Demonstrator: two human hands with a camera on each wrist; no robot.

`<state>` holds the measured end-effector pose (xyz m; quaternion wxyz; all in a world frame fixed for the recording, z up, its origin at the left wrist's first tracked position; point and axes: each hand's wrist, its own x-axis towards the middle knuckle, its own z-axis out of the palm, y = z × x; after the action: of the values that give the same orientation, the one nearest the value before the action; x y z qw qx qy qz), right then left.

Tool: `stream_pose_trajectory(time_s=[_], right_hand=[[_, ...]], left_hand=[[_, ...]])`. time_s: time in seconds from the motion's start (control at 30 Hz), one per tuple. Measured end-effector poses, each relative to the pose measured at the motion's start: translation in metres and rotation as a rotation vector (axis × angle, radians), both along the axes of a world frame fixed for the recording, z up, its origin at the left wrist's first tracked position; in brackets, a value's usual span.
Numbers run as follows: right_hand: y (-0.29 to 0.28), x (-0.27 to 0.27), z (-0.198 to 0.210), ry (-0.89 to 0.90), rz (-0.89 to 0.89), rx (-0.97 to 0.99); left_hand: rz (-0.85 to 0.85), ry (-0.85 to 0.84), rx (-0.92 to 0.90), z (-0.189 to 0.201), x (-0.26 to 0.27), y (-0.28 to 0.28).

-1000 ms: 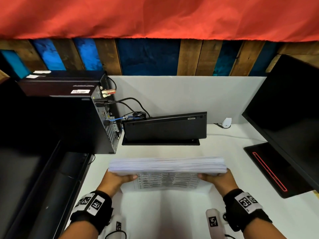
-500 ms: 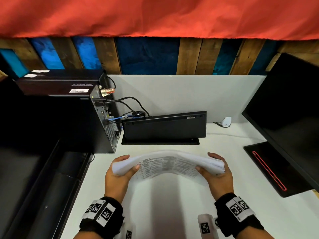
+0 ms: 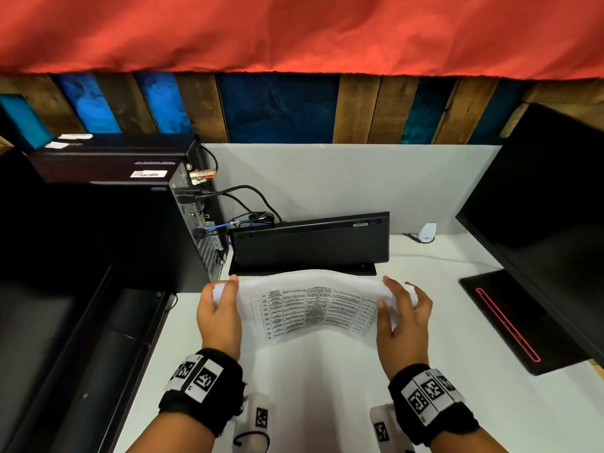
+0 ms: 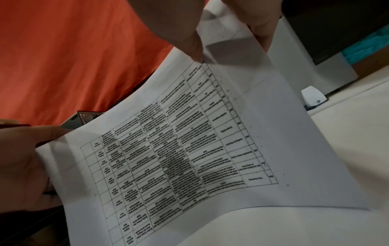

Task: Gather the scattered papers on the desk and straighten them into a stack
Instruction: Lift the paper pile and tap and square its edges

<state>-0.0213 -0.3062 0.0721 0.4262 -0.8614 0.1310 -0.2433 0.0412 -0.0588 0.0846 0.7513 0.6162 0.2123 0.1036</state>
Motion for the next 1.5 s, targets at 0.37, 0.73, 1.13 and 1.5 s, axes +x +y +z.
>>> stream_pose_trajectory(time_s=[0.37, 0.73, 1.13, 1.5], right_hand=[[0.0, 0.0, 0.0, -0.043, -0.014, -0.002], [-0.005, -0.006, -0.008, 0.002, 0.006, -0.056], [-0.002, -0.008, -0.012, 0.001, -0.076, -0.004], [-0.002, -0.008, -0.008, -0.039, -0.048, -0.004]], left_hand=[[-0.022, 0.037, -0.01, -0.004, 0.001, 0.004], [-0.056, -0.004, 0.007, 0.0, 0.002, 0.002], [-0.073, -0.003, -0.037, 0.002, -0.003, 0.004], [-0.069, -0.007, -0.082, 0.004, -0.003, 0.001]])
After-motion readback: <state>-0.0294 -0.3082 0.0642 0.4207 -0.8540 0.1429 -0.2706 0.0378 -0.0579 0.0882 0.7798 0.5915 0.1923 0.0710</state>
